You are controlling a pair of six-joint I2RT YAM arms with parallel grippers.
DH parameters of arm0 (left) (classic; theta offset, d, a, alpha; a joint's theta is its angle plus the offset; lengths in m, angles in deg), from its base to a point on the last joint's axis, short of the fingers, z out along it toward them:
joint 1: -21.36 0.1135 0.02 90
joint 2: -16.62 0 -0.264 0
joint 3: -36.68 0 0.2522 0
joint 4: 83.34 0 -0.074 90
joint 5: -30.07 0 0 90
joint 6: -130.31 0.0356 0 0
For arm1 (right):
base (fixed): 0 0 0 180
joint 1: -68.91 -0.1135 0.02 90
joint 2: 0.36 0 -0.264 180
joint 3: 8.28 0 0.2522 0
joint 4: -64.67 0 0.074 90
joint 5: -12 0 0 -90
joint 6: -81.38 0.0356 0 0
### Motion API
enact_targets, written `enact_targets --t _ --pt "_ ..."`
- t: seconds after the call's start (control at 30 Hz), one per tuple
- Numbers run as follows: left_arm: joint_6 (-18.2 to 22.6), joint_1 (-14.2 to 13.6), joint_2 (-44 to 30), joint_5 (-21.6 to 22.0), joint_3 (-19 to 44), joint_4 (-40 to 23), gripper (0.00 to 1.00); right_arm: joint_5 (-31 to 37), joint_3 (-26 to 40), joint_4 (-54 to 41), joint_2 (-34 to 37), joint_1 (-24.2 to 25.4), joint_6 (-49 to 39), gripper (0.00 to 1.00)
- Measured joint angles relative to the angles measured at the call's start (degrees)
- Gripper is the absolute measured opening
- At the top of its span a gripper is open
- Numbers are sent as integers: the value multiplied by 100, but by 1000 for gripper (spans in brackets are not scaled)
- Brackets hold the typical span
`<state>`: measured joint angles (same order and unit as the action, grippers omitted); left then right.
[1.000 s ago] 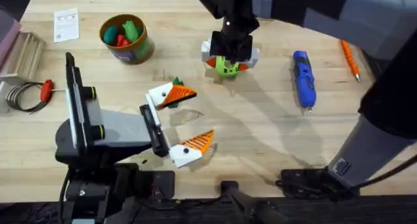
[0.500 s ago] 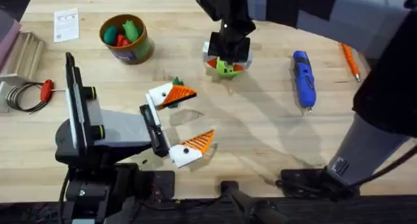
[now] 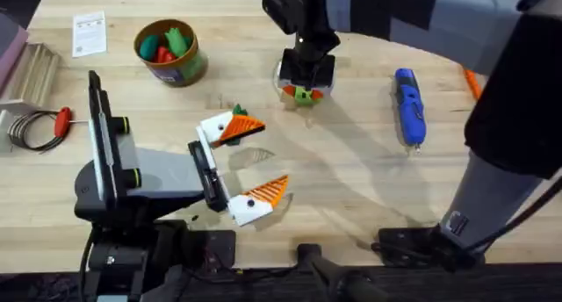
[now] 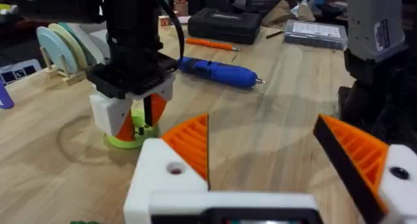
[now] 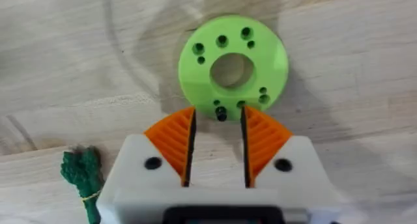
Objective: Pick up the gripper from the table and insert it into the empty holder that is missing its gripper. Then pick up a screw, insert it into the mounting hole, and use the screwdriver to tighten it. Finally, clean up the table by picking up the vegetable and placing it into the bucket.
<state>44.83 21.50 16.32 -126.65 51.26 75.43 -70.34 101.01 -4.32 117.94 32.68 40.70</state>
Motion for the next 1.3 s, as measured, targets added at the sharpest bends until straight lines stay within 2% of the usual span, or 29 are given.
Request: enact_targets --t 0.37,0.7,0.97,1.13,1.3 --pt "1 0 0 -2 0 0 986 0 0 2 0 0 0 272" --pt "2 0 0 -2 0 0 986 0 -2 38 0 0 -1 239" --pt "2 0 0 -2 0 0 986 0 -61 92 0 0 -2 126" --pt "2 0 -2 -2 0 0 987 2 -61 148 0 0 -1 16" --pt "0 0 -2 -2 0 0 986 0 -61 149 0 0 18 7"
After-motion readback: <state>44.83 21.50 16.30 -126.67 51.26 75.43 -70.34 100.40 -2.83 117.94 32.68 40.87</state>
